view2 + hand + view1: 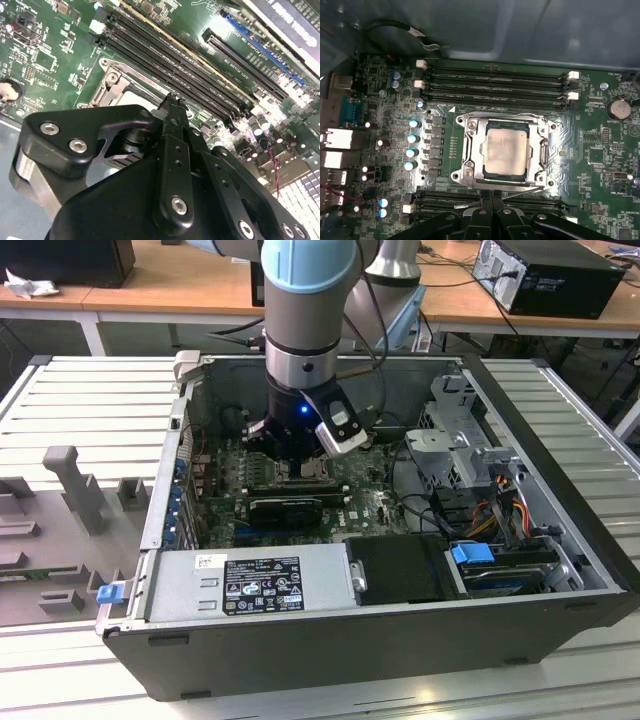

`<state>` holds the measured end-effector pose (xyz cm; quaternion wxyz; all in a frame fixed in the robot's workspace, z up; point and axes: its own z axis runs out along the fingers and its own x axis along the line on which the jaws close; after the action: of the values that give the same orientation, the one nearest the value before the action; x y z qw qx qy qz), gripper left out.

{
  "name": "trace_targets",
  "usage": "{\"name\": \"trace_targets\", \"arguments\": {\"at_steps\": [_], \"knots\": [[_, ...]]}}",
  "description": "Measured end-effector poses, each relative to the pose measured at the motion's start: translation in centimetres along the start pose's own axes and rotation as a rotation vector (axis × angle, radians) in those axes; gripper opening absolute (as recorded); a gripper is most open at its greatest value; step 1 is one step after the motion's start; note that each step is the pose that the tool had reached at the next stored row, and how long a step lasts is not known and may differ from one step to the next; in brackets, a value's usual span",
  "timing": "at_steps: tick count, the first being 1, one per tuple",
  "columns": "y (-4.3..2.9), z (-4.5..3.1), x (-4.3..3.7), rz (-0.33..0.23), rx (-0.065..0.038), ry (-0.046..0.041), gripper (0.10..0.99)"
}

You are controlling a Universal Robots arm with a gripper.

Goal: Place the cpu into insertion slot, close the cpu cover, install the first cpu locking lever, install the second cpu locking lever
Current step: 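Install the second cpu locking lever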

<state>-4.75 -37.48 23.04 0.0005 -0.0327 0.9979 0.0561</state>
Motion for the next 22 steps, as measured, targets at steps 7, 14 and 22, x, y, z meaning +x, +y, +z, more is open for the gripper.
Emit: {"name": "trace_targets", "arguments": {"at_steps": [7, 14, 22], "knots": [[-0.77, -0.05, 0.80, 0.000, -0.028, -0.0021, 0.106], [-1.80, -0.13, 1.57, 0.000, -0.083, -0.0056, 0.106], [-2.90, 0.95, 2.15, 0.000, -0.126, -0.0083, 0.106]]}}
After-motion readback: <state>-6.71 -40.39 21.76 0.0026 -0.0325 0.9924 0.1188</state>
